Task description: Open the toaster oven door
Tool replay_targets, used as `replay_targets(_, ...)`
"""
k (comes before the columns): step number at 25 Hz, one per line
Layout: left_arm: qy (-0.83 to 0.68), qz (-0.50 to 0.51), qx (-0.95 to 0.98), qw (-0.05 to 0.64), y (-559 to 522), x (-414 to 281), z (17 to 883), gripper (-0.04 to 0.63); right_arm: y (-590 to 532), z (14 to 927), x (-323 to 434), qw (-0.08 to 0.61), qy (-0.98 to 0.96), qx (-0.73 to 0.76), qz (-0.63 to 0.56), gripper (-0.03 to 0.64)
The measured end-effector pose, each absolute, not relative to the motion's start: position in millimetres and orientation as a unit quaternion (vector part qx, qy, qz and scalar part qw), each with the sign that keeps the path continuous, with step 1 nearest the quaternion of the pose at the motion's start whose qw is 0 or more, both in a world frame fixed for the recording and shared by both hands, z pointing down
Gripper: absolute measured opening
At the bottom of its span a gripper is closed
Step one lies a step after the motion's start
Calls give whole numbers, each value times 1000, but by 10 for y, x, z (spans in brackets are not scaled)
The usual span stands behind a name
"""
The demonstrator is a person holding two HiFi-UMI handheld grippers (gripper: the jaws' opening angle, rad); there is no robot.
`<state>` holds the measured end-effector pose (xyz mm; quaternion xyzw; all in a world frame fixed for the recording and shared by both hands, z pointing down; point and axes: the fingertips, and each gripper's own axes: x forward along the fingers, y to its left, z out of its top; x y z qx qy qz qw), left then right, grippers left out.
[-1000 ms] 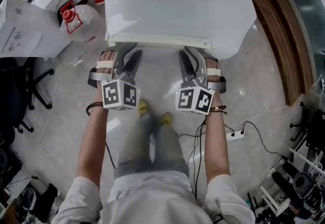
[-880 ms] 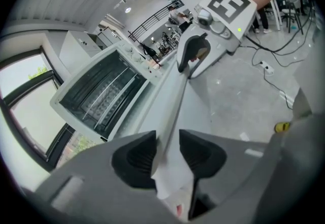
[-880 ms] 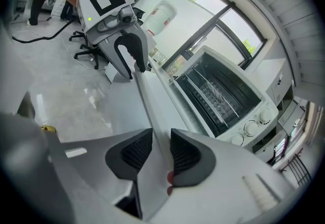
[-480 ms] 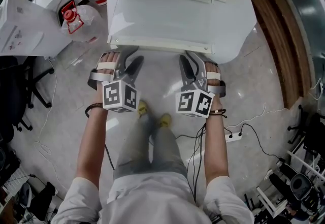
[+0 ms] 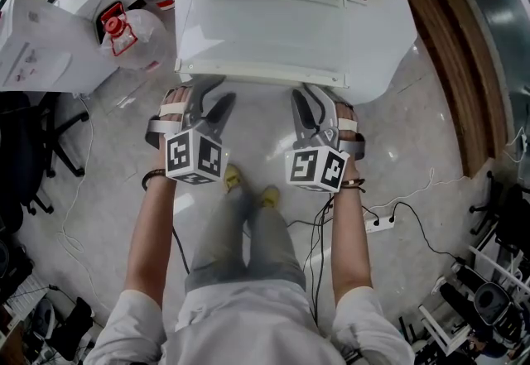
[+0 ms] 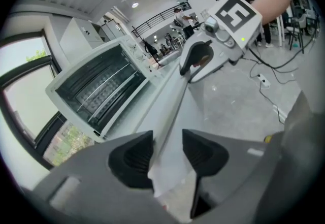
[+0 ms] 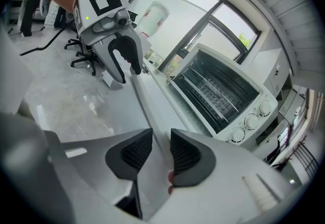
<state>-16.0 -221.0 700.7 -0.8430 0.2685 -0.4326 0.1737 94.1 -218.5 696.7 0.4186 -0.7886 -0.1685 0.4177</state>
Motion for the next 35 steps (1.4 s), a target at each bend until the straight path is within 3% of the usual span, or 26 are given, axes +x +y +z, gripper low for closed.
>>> replay_targets(11, 337, -312, -888, 26, -2276, -160, 6847, 165, -2187, 6813, 952, 285, -832, 476, -17, 97)
replay_targets(22, 365, -262, -893, -33, -2326, -165, 6848, 155, -2200, 6878, 987, 255, -831, 494, 29, 97)
replay_targets(35, 384, -258, -886, -26, -2340, -182, 6822, 144, -2196, 6849, 971, 241, -828, 505, 33, 95)
